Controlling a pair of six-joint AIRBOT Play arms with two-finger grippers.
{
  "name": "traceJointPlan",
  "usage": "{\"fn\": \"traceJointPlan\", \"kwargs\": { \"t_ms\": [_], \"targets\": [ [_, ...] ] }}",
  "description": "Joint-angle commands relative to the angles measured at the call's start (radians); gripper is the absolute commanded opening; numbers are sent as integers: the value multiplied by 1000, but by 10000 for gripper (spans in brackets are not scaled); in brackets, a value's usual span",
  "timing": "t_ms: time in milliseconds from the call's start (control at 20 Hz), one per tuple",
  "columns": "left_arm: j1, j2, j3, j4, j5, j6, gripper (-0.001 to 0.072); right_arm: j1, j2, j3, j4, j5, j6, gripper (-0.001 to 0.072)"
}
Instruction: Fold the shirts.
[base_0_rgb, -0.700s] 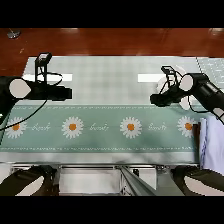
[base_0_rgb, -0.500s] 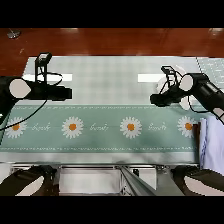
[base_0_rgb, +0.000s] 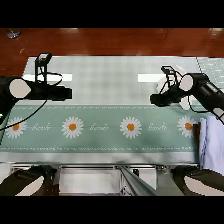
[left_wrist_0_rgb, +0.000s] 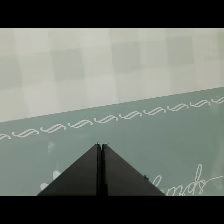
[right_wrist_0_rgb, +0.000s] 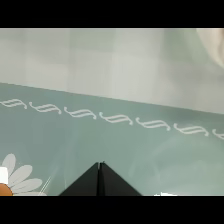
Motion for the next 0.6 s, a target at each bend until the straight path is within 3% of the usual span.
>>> {"fn": "traceJointPlan", "kwargs": {
  "t_ms": [0,300,350,400,450,500,550],
  "targets": [
    [1,-1,0,0,46,0,21,0,-1,0,0,-99,0,31],
    [2,-1,0,1,357,0,25,0,0,0,-35,-344,-3,31],
    [1,-1,0,1,405,0,91,0,-1,0,-34,-381,-1,31],
    [1,-3,0,1,450,0,337,0,-1,0,-33,-416,2,32],
    [2,-9,0,1,491,0,656,0,-1,0,-33,-456,1,33],
    [2,-18,0,1,512,1,701,0,-1,0,-36,-496,1,118],
    [2,-31,0,2,515,0,701,-1,0,0,-44,-536,2,520]
  ]
}}
